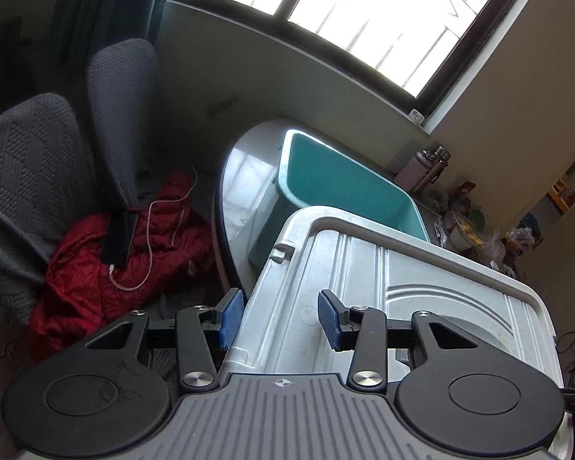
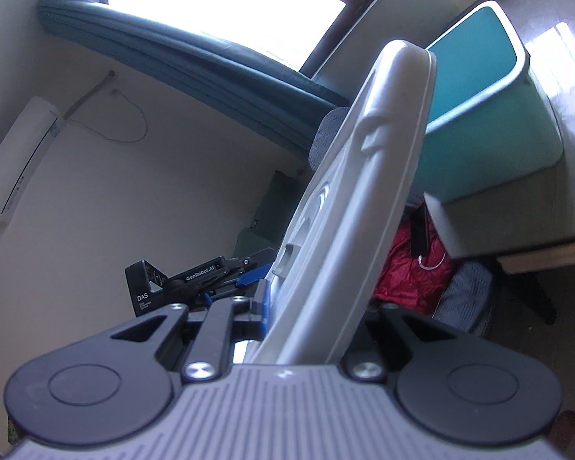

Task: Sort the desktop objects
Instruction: 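Carry the white lid with both grippers over the tub's opening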

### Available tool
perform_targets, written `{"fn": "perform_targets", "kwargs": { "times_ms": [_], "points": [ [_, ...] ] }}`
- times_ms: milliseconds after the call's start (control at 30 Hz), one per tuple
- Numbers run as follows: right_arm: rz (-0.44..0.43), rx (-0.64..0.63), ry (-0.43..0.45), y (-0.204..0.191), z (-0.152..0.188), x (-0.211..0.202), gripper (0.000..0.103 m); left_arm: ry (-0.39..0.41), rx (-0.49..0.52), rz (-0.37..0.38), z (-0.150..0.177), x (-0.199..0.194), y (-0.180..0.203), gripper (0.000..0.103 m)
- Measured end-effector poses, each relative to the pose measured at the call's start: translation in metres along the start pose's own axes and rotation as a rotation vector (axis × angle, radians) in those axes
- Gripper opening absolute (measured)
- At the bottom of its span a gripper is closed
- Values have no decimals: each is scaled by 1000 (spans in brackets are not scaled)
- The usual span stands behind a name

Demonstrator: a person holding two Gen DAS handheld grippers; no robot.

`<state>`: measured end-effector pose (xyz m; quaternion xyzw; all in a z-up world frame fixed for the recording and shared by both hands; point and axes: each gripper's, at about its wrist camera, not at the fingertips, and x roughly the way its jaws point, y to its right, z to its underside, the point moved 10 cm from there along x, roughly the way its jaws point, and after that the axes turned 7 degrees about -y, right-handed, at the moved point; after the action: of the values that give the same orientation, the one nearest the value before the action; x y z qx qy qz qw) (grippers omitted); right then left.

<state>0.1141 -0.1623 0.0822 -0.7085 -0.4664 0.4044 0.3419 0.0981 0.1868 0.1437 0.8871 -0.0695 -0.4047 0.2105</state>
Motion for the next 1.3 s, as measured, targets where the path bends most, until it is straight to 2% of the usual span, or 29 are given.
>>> {"fn": "perform_targets", "kwargs": {
  "times_ms": [333,433,567,867,933,1067,1300],
  "points": [
    [-31,17,-15,-29,78,4,14,0,-6,-28,79,-76,-20,44],
    [-35,18,-20,-34,89,7,14,-1,-11,-32,97,-93,-28,44],
    [-43,15,-21,-38,86,15,14,12,-11,-37,109,-110,-34,44],
    [-55,-3,-20,-28,82,25,14,27,-2,-32,110,-125,-32,44],
    [-60,-11,-23,-26,100,20,14,30,-2,-33,102,-124,-29,44],
    [-81,0,-23,-21,102,17,14,35,5,-48,96,-121,-28,44],
    [-111,4,-42,-8,80,27,14,47,-8,-71,75,-108,-24,44]
  ]
}}
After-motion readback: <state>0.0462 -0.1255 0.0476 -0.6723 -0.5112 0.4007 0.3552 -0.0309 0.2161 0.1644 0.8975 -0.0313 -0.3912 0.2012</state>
